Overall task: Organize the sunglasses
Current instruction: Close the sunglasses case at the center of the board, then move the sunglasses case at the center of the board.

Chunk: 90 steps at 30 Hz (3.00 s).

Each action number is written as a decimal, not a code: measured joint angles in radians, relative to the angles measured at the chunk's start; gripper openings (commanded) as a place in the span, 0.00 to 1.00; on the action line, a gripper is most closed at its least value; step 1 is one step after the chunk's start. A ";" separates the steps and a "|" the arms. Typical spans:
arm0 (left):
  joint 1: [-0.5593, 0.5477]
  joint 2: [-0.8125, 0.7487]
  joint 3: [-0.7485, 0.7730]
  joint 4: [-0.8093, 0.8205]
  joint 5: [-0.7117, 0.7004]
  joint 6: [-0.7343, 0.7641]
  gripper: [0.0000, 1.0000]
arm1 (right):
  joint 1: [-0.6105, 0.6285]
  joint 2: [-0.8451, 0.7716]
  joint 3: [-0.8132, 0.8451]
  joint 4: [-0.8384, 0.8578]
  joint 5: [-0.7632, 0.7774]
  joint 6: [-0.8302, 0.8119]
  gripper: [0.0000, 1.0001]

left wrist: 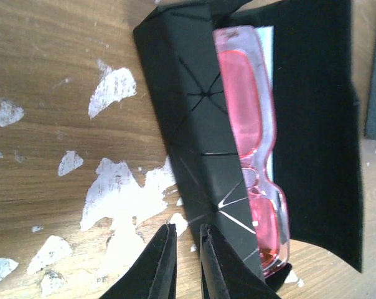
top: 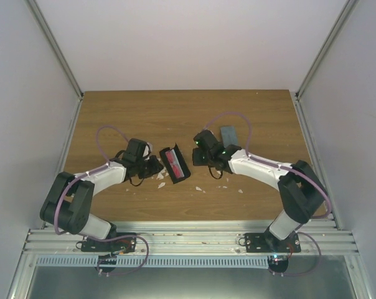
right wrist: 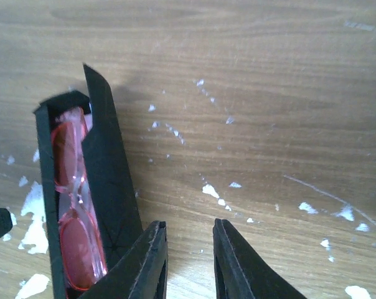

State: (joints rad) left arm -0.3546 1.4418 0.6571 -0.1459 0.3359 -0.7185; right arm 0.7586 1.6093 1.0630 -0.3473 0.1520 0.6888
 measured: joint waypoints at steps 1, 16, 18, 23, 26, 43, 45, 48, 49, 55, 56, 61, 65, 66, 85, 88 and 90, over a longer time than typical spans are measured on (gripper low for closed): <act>0.000 0.011 0.000 0.002 0.003 -0.001 0.14 | -0.002 0.018 0.000 0.003 -0.008 -0.003 0.23; -0.029 0.145 -0.001 0.068 0.083 -0.015 0.14 | 0.012 0.148 0.000 0.102 -0.274 -0.088 0.44; -0.032 0.150 -0.001 0.076 0.089 -0.015 0.15 | 0.019 0.154 0.000 0.122 -0.297 -0.092 0.48; -0.032 0.160 -0.001 0.095 0.103 -0.015 0.15 | 0.039 0.173 0.001 0.138 -0.330 -0.102 0.51; -0.034 0.163 -0.001 0.100 0.105 -0.016 0.15 | 0.049 0.198 0.009 0.138 -0.334 -0.108 0.50; -0.039 -0.049 -0.001 -0.028 -0.108 -0.029 0.20 | 0.115 0.253 0.124 -0.003 -0.122 -0.117 0.67; -0.039 -0.133 -0.001 -0.060 -0.166 -0.027 0.23 | 0.119 0.246 0.129 -0.012 -0.096 -0.124 0.71; -0.039 -0.262 0.000 -0.115 -0.258 -0.022 0.25 | 0.127 0.240 0.145 -0.023 -0.071 -0.145 0.78; -0.039 -0.296 0.000 -0.130 -0.279 -0.021 0.26 | 0.130 0.240 0.150 -0.024 -0.068 -0.151 0.79; -0.039 -0.473 0.000 -0.211 -0.362 -0.013 0.28 | 0.148 0.273 0.211 -0.039 -0.045 -0.182 0.76; -0.039 -0.492 0.000 -0.219 -0.365 -0.012 0.28 | 0.150 0.289 0.221 -0.039 -0.039 -0.182 0.74; -0.037 -0.531 -0.005 -0.249 -0.367 -0.012 0.28 | 0.150 0.346 0.235 -0.058 -0.007 -0.158 0.65; -0.036 -0.533 -0.014 -0.271 -0.366 -0.011 0.28 | 0.153 0.366 0.249 -0.060 0.004 -0.124 0.62; -0.036 -0.533 -0.018 -0.272 -0.365 -0.011 0.28 | 0.153 0.366 0.249 -0.060 0.006 -0.117 0.61; -0.036 -0.547 -0.046 -0.293 -0.310 -0.006 0.29 | 0.025 0.283 0.114 -0.018 0.147 0.035 0.56; -0.036 -0.553 -0.046 -0.293 -0.295 -0.006 0.33 | -0.024 0.272 0.092 -0.003 0.151 0.038 0.56; -0.036 -0.557 -0.046 -0.293 -0.286 -0.006 0.36 | -0.047 0.270 0.088 0.008 0.150 0.031 0.56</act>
State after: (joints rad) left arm -0.3908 0.8852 0.6109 -0.4389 0.0494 -0.7242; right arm 0.7113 1.8793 1.1507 -0.3397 0.3016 0.7197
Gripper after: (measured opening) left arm 0.322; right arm 0.557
